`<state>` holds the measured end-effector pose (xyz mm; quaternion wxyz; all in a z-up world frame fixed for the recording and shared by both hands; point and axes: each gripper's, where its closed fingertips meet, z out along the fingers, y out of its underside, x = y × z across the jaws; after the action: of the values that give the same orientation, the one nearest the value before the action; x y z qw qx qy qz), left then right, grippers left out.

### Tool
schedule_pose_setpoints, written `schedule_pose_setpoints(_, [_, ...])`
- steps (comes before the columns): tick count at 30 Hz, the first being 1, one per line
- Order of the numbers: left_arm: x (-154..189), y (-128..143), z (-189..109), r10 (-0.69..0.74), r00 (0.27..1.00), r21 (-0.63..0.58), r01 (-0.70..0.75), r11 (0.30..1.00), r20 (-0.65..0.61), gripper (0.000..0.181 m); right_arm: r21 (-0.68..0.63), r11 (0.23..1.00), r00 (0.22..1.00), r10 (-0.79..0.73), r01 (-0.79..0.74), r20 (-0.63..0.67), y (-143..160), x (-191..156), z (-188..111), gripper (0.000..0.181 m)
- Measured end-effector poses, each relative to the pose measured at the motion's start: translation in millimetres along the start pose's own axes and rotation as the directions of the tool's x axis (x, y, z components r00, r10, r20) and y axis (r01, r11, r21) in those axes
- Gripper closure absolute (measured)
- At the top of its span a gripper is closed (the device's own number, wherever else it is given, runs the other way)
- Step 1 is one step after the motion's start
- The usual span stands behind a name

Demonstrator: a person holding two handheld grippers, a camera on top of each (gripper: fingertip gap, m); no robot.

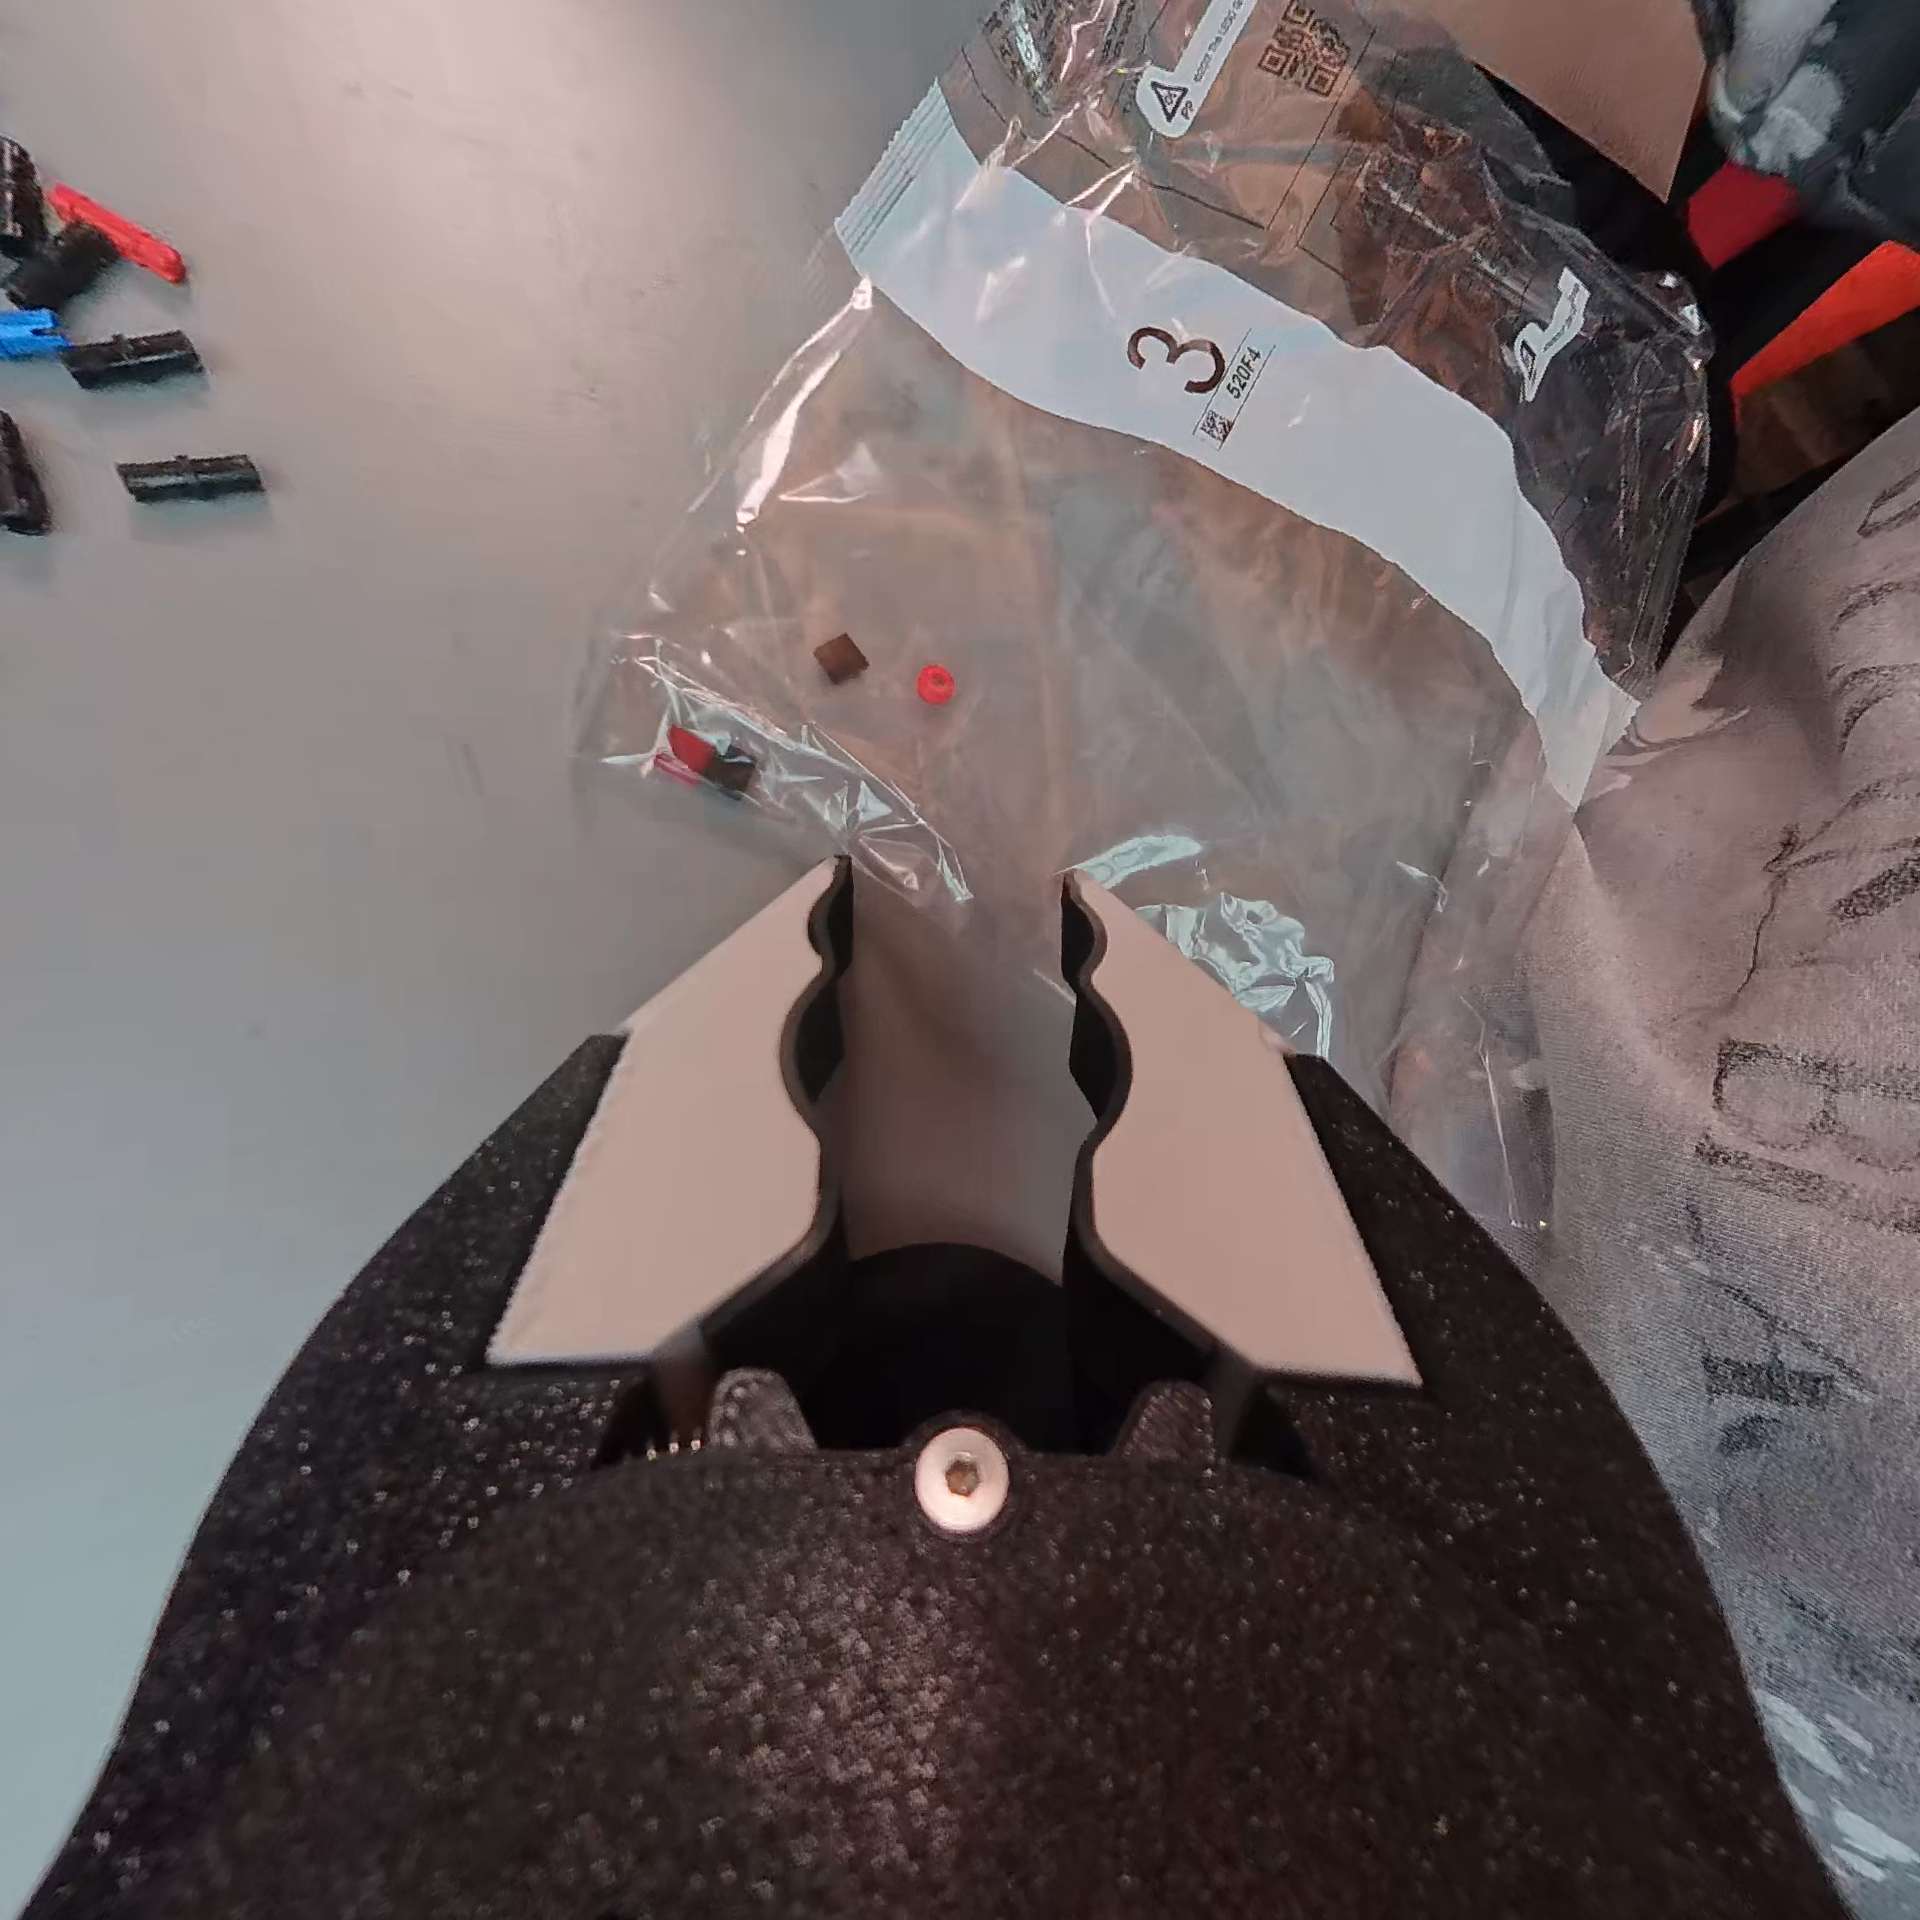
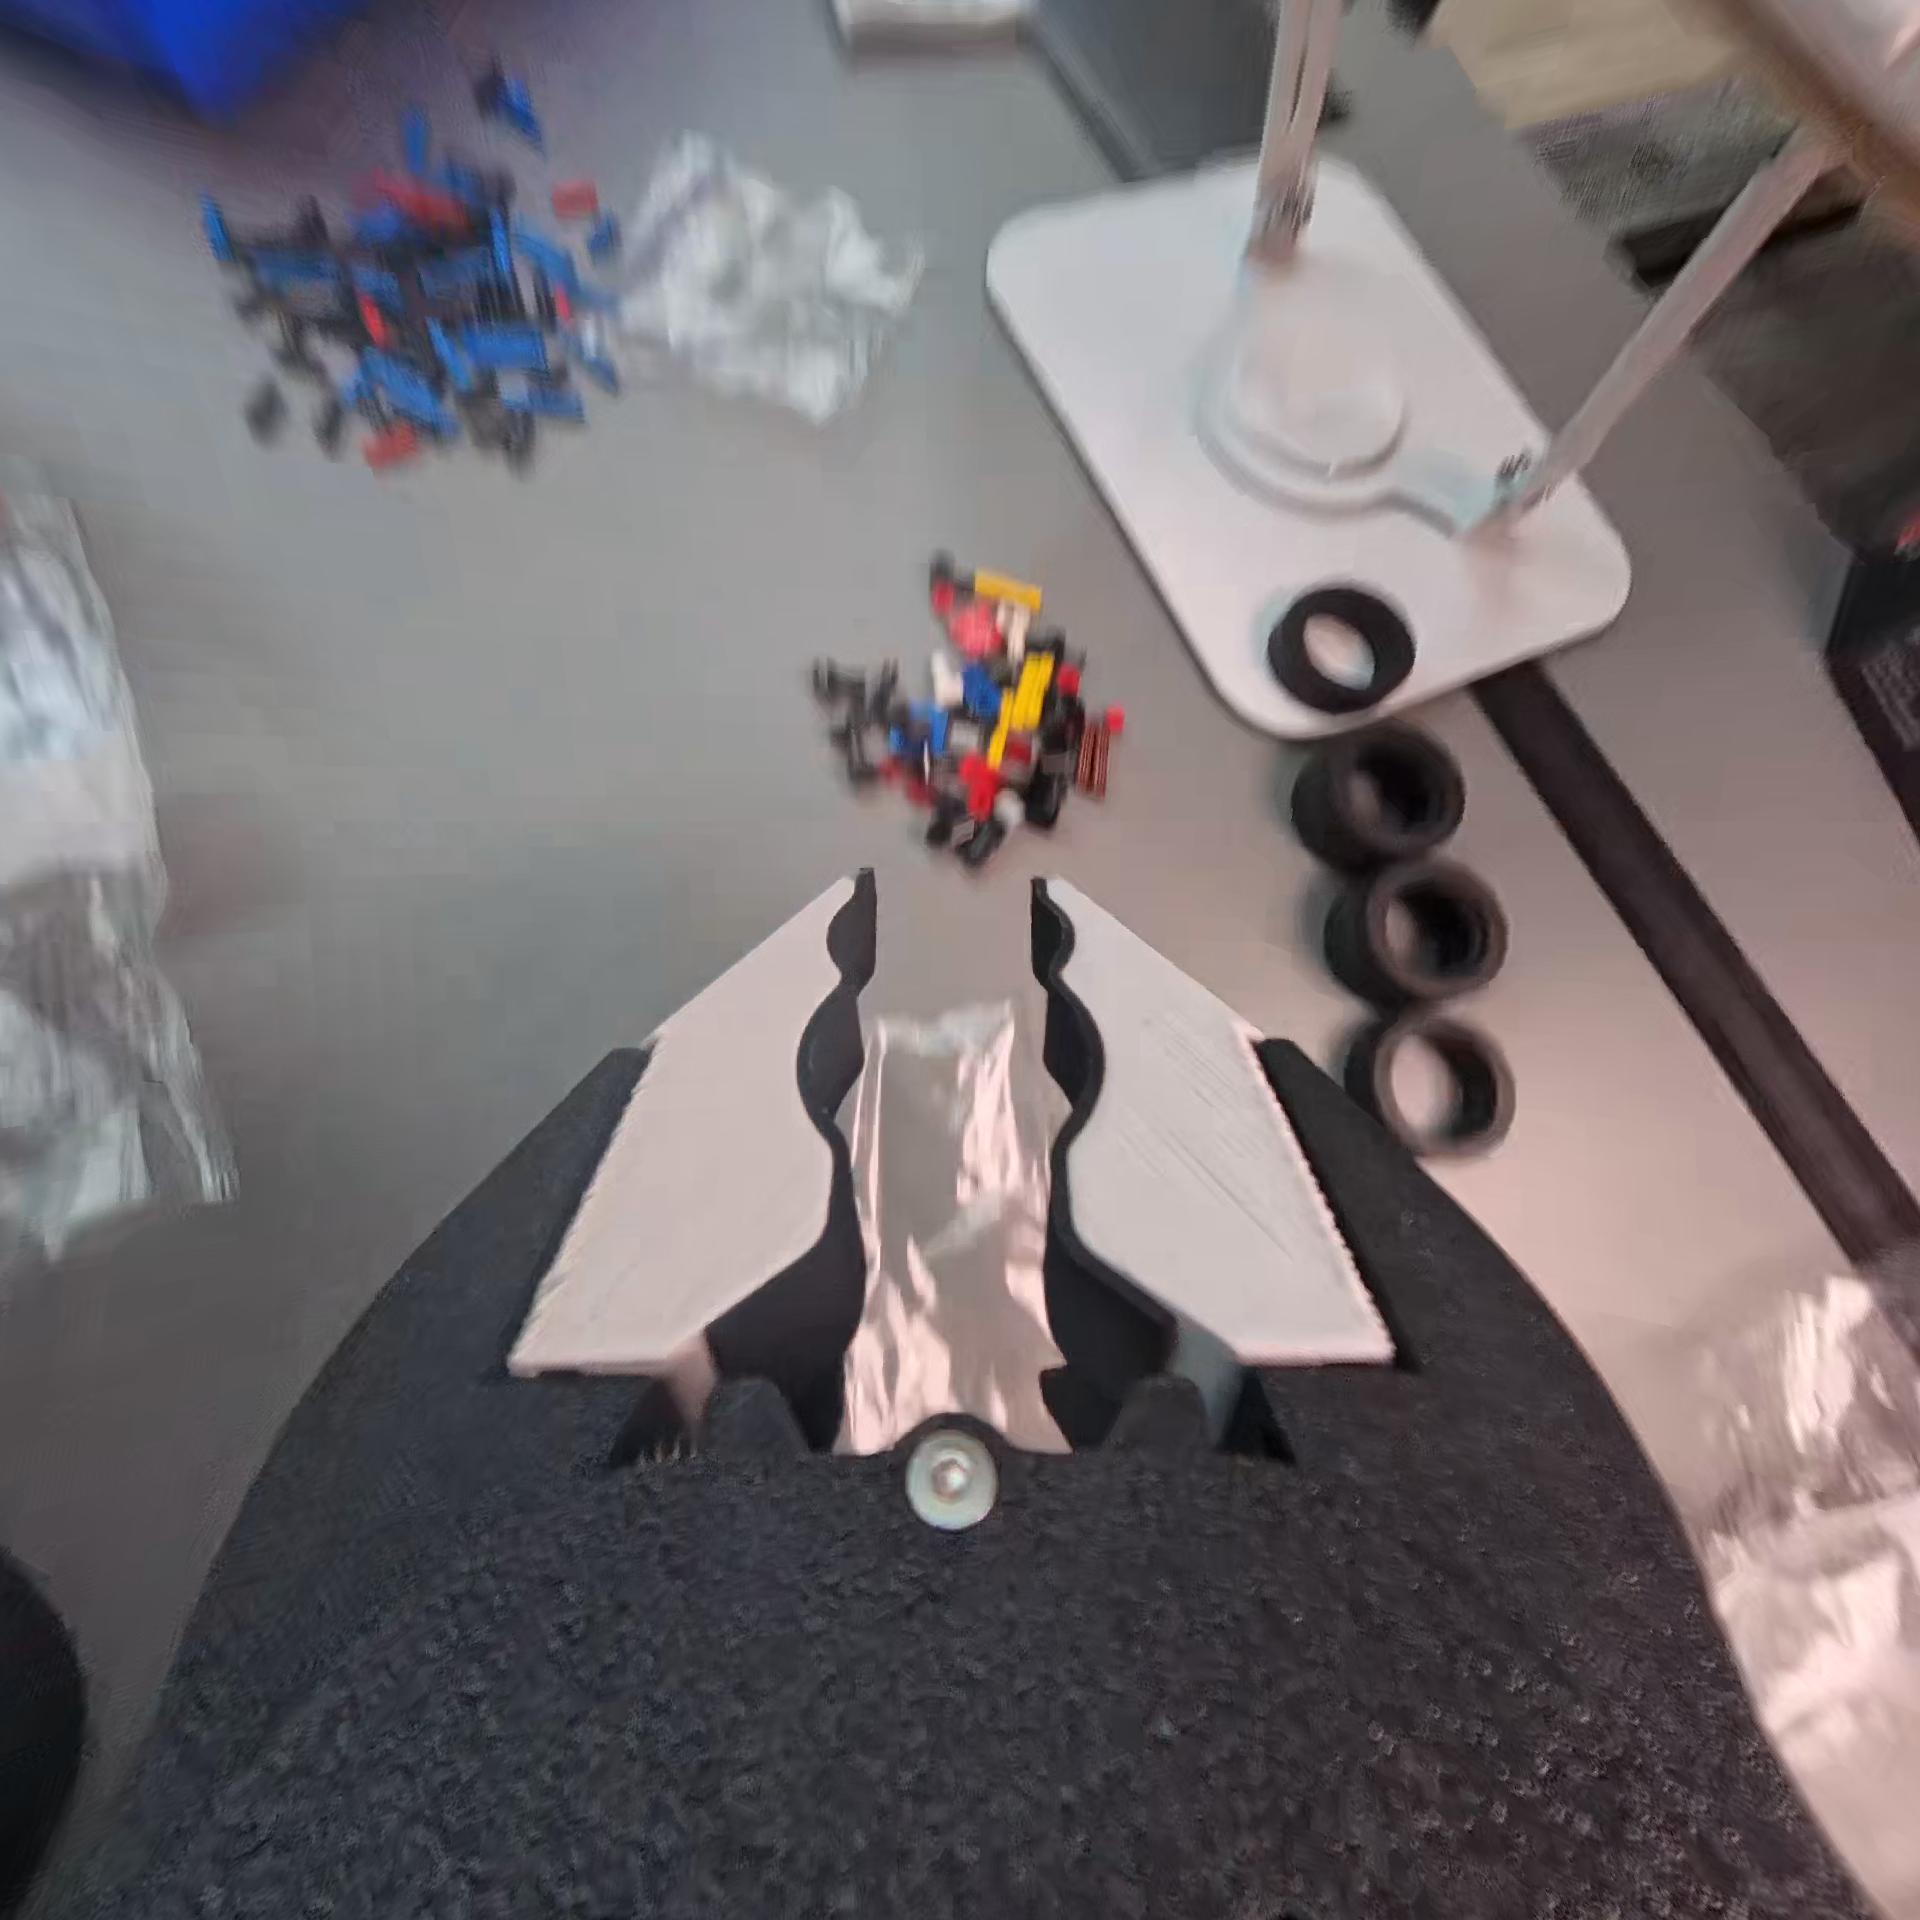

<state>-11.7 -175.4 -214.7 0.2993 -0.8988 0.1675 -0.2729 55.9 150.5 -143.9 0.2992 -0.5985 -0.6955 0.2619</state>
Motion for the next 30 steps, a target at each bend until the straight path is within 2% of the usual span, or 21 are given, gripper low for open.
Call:
schedule_pose_setpoints(1, [0.0,-0.1,0.1,-0.002,1.0,0.0,0.002,1.0,-0.002,0.143,-0.096,0.995,1.0,-0.03,0.029,-0.002,28.9,-5.2,-8.2,0.146])
schedule_pose_setpoints(3, [0.0,-0.3,0.1,-0.007,1.0,0.0,0.007,1.0,-0.007,0.143,-0.194,0.98,0.999,-0.037,0.036,-0.002,70.8,-16.7,-19.3,0.141])
schedule_pose_setpoints(5, [0.2,-0.6,0.2,-0.012,1.0,-0.001,0.012,1.0,-0.013,0.143,-0.247,0.969,1.0,-0.02,0.016,-0.015,99.6,-24.5,-21.6,0.138])
schedule_pose_setpoints(7, [0.1,-0.9,0.3,-0.02,1.0,-0.002,0.02,1.0,-0.019,0.144,-0.28,0.96,0.998,-0.04,0.023,-0.055,117.4,-22.5,-21.1,0.144])
schedule_pose_setpoints(11, [-0.3,-0.6,0.7,-0.012,1.0,-0.004,0.012,1.0,-0.007,0.144,-0.21,0.977,0.994,-0.069,0.049,-0.089,110.2,-19.0,-17.1,0.181])
schedule_pose_setpoints(17, [-1.5,-0.6,1.3,-0.006,1.0,-0.004,0.006,1.0,0.01,0.146,-0.146,0.965,0.95,-0.244,0.218,-0.196,76.9,-9.1,4.8,0.181])
schedule_pose_setpoints(19, [-1.6,-0.6,1.4,-0.002,1.0,-0.004,0.002,1.0,0.015,0.147,-0.132,0.958,0.93,-0.281,0.256,-0.236,66.2,-9.0,13.9,0.171])
schedule_pose_setpoints(21, [-1.6,-0.4,1.6,0.002,1.0,-0.004,-0.002,1.0,0.019,0.147,-0.178,0.955,0.914,-0.281,0.237,-0.294,68.0,-1.8,21.3,0.161])
schedule_pose_setpoints(24, [-1.6,-0.3,1.6,0.005,1.0,-0.005,-0.005,1.0,0.022,0.147,-0.087,0.988,0.941,-0.147,0.127,-0.306,54.0,-9.8,15.8,0.135])
schedule_pose_setpoints(26, [-1.5,-0.1,1.7,0.011,1.0,-0.006,-0.011,1.0,0.027,0.146,0.02,1.0,0.966,0.0,0.005,-0.258,41.2,-25.8,-1.3,0.128])
schedule_pose_setpoints(28, [-1.5,0.1,2.0,0.02,0.999,-0.006,-0.02,1.0,0.034,0.146,0.087,0.986,0.98,0.153,-0.143,-0.124,39.4,-56.4,-20.3,0.124])
schedule_pose_setpoints(30, [-1.4,0.3,2.1,0.029,0.999,-0.007,-0.029,1.0,0.041,0.146,0.1,0.949,0.953,0.292,-0.3,0.084,46.1,-101.6,-39.8,0.123])
